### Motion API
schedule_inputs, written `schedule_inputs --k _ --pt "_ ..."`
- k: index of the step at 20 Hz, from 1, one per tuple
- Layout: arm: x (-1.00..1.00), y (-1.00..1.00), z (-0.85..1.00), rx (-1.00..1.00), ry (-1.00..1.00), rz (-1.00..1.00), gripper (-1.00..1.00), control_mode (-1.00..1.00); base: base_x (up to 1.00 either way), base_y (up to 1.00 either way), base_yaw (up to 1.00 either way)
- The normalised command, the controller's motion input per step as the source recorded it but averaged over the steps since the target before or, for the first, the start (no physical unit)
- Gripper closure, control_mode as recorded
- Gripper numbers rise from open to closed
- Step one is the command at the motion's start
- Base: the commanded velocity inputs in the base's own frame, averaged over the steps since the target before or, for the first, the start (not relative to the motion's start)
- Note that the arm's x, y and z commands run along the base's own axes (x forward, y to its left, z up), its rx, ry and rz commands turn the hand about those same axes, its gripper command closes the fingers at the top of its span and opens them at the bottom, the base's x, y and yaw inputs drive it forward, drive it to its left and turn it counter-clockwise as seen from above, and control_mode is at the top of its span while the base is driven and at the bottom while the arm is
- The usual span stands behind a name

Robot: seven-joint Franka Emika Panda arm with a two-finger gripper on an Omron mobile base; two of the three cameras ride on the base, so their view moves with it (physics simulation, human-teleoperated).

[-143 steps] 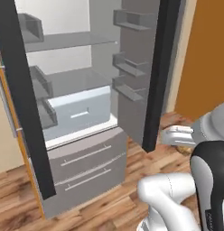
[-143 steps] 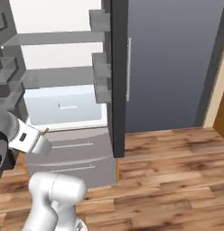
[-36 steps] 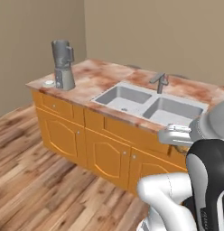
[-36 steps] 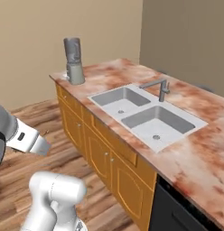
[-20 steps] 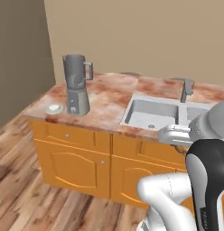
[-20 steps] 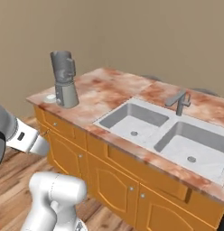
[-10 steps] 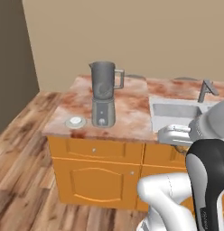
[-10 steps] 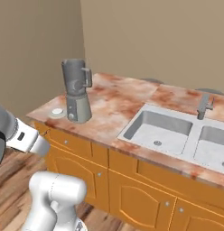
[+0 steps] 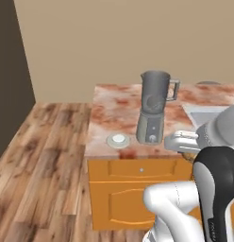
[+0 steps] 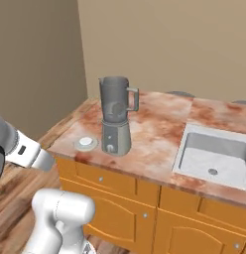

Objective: Grab the onion and lemon from the fridge, place them in the blender, close the lid, and turn on the blender to create a marinade.

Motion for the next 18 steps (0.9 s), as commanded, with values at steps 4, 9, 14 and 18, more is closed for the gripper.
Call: schedule_inputs --k 4,9,14,18 --pt "0.00 0.00 0.00 0.00 0.00 0.00 1.00 1.00 0.77 0.54 -0.01" --pt "0.00 0.00 0.00 0.00 0.00 0.00 1.00 1.00 0.66 0.28 0.00" --pt "0.00 0.00 0.00 0.00 0.00 0.00 1.00 1.00 0.50 0.35 -0.09" --pt "0.00 0.00 0.00 0.00 0.00 0.00 1.00 1.00 0.12 0.76 -0.26"
